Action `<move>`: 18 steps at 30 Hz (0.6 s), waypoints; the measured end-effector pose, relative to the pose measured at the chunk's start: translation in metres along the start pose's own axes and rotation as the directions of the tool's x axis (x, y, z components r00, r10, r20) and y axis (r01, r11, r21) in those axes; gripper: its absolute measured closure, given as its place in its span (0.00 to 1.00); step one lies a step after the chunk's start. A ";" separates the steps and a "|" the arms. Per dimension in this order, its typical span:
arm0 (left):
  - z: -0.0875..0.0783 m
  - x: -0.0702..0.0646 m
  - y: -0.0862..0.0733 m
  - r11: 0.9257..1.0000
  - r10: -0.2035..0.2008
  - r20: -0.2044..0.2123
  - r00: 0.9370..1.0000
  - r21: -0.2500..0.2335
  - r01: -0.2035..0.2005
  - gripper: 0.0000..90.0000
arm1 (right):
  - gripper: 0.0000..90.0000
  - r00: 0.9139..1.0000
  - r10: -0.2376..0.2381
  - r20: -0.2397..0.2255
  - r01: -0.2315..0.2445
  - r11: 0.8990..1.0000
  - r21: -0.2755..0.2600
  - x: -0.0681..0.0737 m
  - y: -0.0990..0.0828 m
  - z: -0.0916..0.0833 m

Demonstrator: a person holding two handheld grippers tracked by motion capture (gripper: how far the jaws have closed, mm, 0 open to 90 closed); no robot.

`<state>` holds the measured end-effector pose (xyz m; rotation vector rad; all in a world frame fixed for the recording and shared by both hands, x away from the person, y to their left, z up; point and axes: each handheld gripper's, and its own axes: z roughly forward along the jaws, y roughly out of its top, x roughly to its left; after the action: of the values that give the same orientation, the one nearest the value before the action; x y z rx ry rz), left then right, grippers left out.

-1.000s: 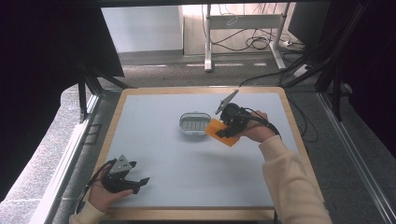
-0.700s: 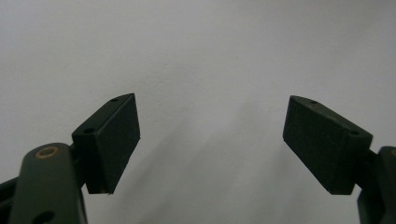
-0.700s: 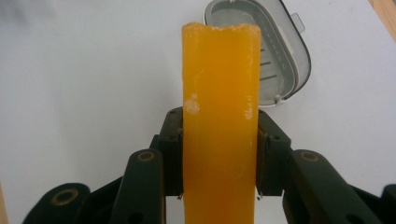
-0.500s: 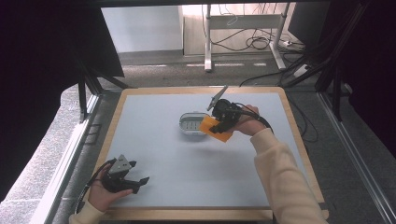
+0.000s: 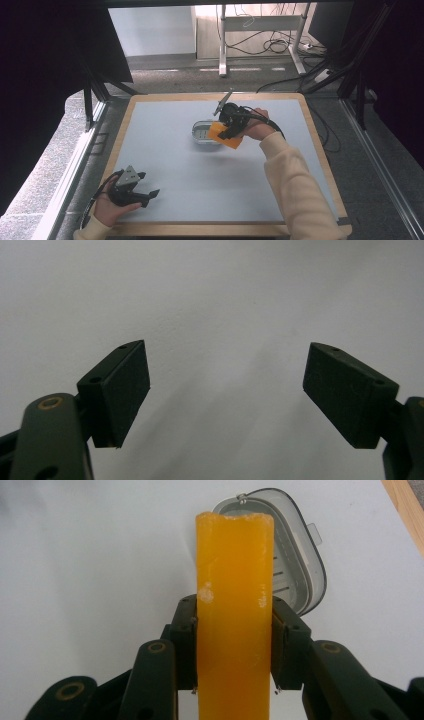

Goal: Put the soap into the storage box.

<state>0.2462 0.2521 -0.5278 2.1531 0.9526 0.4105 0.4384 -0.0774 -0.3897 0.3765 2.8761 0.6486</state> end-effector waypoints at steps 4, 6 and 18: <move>0.000 0.000 0.000 1.000 0.001 0.000 1.000 0.000 -0.001 0.21 | 0.69 1.000 -0.007 -0.001 0.007 1.000 0.000 -0.003 0.005 0.003; -0.001 0.000 0.000 1.000 0.000 0.000 1.000 -0.002 0.000 0.21 | 0.69 1.000 -0.007 -0.004 0.007 1.000 0.001 -0.004 0.007 0.005; -0.002 0.001 0.000 1.000 0.002 -0.001 1.000 -0.003 -0.002 0.21 | 0.69 1.000 -0.025 -0.018 0.026 0.999 0.030 -0.007 0.019 0.017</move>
<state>0.2457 0.2534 -0.5267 2.1515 0.9504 0.4141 0.4532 -0.0557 -0.3956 0.3395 2.9049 0.6082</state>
